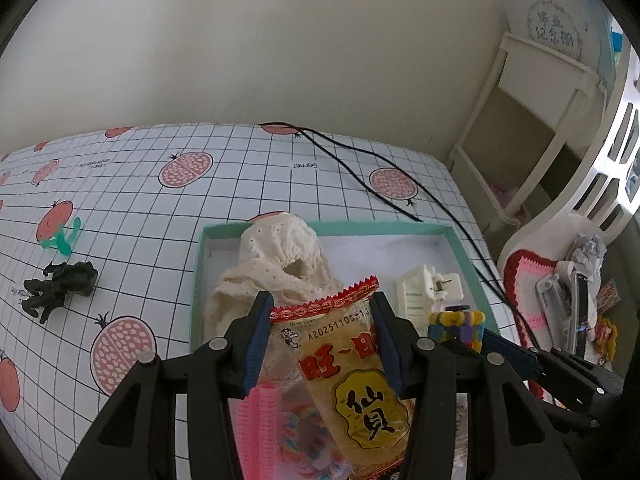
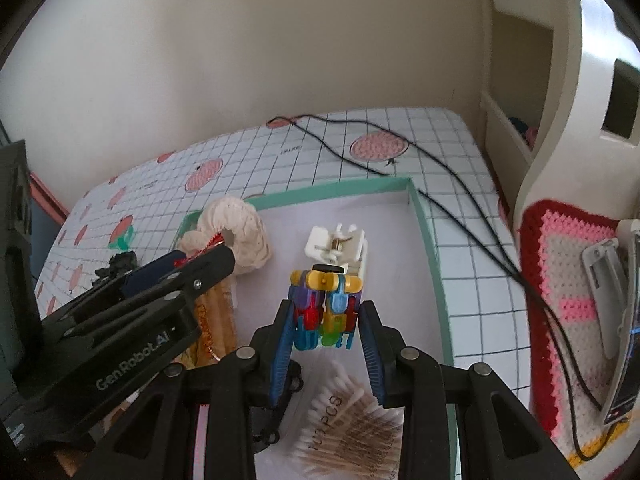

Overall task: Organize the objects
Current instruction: 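Carry block toy with right tool while left tool carries cracker bag over tray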

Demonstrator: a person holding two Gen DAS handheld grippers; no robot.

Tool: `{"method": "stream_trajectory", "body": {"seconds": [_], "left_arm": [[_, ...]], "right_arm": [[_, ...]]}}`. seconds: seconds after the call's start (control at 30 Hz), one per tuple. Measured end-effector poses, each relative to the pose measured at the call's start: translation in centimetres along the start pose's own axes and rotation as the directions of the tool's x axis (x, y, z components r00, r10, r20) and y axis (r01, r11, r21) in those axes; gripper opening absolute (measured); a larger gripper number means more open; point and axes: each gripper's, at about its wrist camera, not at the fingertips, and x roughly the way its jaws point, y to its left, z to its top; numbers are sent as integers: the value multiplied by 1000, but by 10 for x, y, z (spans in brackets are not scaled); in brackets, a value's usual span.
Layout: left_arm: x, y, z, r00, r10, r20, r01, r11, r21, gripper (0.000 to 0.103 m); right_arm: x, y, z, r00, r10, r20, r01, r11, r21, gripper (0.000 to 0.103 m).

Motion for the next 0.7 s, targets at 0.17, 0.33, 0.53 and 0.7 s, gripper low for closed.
{"method": "stream_trajectory", "body": {"seconds": [0.17, 0.33, 0.53, 0.7], "left_arm": [[6, 1, -4, 1000, 9, -21, -9, 1000, -3, 51], [9, -1, -5, 999, 13, -35, -13, 1000, 0, 51], [5, -1, -2, 999, 0, -48, 0, 1000, -9, 53], [-1, 3, 2, 999, -8, -54, 7, 1000, -16, 59]], "right_arm": [[8, 2, -3, 999, -2, -38, 1, 1000, -13, 35], [11, 4, -3, 999, -12, -51, 12, 1000, -19, 35], [11, 6, -2, 998, -25, -60, 23, 999, -27, 35], [10, 6, 1, 998, -31, -55, 30, 999, -19, 35]]}}
